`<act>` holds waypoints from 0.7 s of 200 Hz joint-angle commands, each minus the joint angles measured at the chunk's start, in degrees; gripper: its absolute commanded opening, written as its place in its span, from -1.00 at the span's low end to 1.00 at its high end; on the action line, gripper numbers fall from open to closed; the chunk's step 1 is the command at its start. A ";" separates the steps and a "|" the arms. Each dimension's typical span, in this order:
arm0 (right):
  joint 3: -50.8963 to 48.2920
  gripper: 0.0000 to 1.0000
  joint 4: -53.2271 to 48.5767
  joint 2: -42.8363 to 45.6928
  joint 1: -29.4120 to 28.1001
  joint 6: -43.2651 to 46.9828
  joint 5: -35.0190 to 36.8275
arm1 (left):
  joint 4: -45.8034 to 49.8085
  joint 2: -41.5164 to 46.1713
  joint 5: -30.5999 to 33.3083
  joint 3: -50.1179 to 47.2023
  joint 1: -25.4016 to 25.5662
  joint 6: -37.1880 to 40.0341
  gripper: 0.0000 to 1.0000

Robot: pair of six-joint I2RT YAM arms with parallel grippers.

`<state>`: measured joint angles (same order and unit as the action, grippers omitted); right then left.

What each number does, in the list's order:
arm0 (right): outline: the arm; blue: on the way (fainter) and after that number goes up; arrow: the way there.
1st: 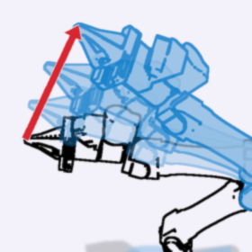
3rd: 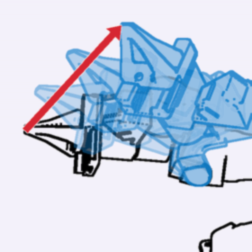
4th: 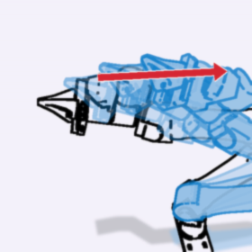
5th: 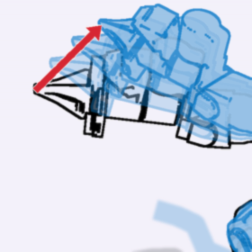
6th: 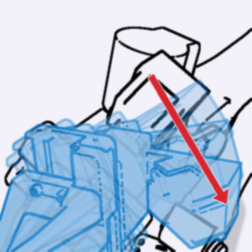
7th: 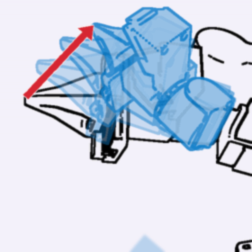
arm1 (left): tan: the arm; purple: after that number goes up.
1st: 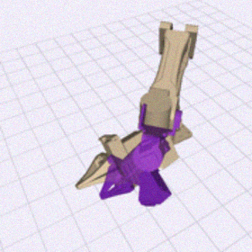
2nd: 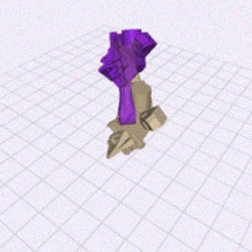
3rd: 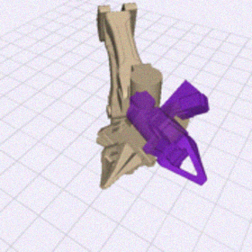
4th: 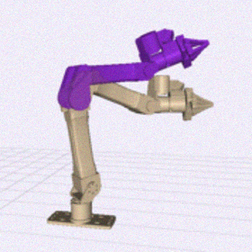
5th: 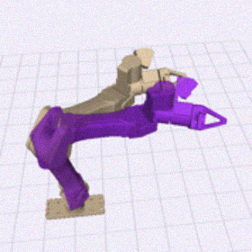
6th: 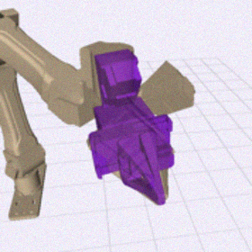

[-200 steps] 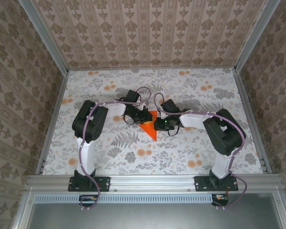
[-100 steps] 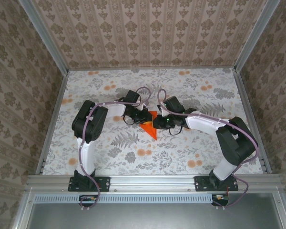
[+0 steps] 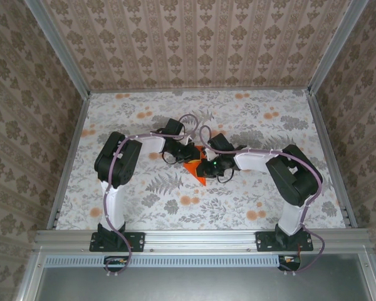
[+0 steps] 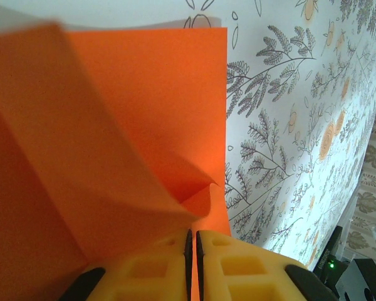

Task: Fold a paper plane with a square sheet of paper (fold left side to right side)
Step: Fourth fold the wing at the center of the table.

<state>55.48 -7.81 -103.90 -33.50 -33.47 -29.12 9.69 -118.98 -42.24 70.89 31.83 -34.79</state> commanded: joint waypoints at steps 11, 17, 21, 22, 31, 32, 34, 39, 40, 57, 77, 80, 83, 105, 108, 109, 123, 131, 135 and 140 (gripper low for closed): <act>1.76 -0.75 -5.12 -1.46 -0.17 1.49 1.24 | 4.94 -1.08 3.50 -2.15 0.03 0.31 -0.71; 1.87 -0.75 -5.50 -1.47 -0.17 1.72 1.35 | 5.05 -1.08 3.57 -2.12 0.04 0.25 -0.71; 1.94 -0.75 -5.75 -1.46 -0.17 1.82 1.43 | 5.07 -1.08 3.63 -2.13 0.04 0.25 -0.71; 1.92 -0.75 -5.78 -1.47 -0.21 1.82 1.43 | 5.07 -1.08 3.60 -2.15 0.05 0.25 -0.71; 1.91 -0.75 -6.15 -1.57 -0.22 2.05 1.44 | 5.07 -1.08 3.63 -2.12 0.02 0.32 -0.71; 1.96 -0.75 -6.15 -1.57 -0.19 2.07 1.44 | 5.07 -1.08 3.64 -2.14 0.00 0.33 -0.72; 1.92 -0.75 -6.20 -1.62 -0.22 2.09 1.44 | 5.07 -1.08 3.59 -2.09 0.05 0.33 -0.72; 1.96 -0.75 -6.40 -1.65 -0.27 2.14 1.44 | 5.07 -1.17 3.60 -2.08 0.03 0.26 -0.71; 1.93 -0.75 -6.45 -1.66 -0.26 2.16 1.44 | 5.07 -1.17 3.63 -2.12 0.00 0.29 -0.71; 1.95 -0.75 -7.35 -1.98 -0.26 2.53 1.68 | 5.26 -1.17 3.65 -2.07 0.03 0.34 -0.72; 1.65 -0.75 -7.82 -2.01 -0.30 2.80 1.80 | 5.40 -1.17 3.69 -1.93 0.01 0.39 -0.71; 1.71 -0.75 -7.85 -2.07 -0.26 2.74 1.79 | 5.39 -1.18 3.69 -1.85 -0.01 0.41 -0.71; 1.58 -0.75 -7.97 -2.15 -0.26 2.87 1.79 | 5.38 -1.25 3.67 -1.88 -0.02 0.43 -0.71; 1.38 -0.75 -8.12 -2.27 -0.25 2.84 1.66 | 5.60 -1.17 3.70 -1.68 -0.01 0.43 -0.71; 1.36 -0.75 -8.24 -2.24 -0.25 2.85 1.70 | 5.60 -1.17 3.74 -1.71 -0.02 0.42 -0.71; 1.37 -0.75 -8.21 -2.26 -0.25 2.82 1.70 | 5.60 -1.12 3.74 -1.72 -0.02 0.42 -0.71; 1.05 -0.75 -8.43 -2.35 -0.28 2.83 1.62 | 5.69 -1.17 3.67 -1.68 -0.02 0.46 -0.71; 0.88 -0.75 -8.51 -2.36 -0.30 2.73 1.49 | 5.71 -1.17 3.79 -1.72 -0.02 0.51 -0.71; 0.79 -0.76 -8.48 -2.41 -0.34 2.71 1.39 | 5.77 -1.17 3.76 -1.70 -0.02 0.51 -0.71; 0.69 -0.76 -8.51 -2.40 -0.34 2.60 1.29 | 5.79 -1.18 3.83 -1.62 -0.05 0.51 -0.72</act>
<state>56.49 -12.56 -104.92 -33.54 -31.46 -28.71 9.74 -118.98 -42.24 70.89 31.83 -34.76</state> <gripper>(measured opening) 0.124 0.143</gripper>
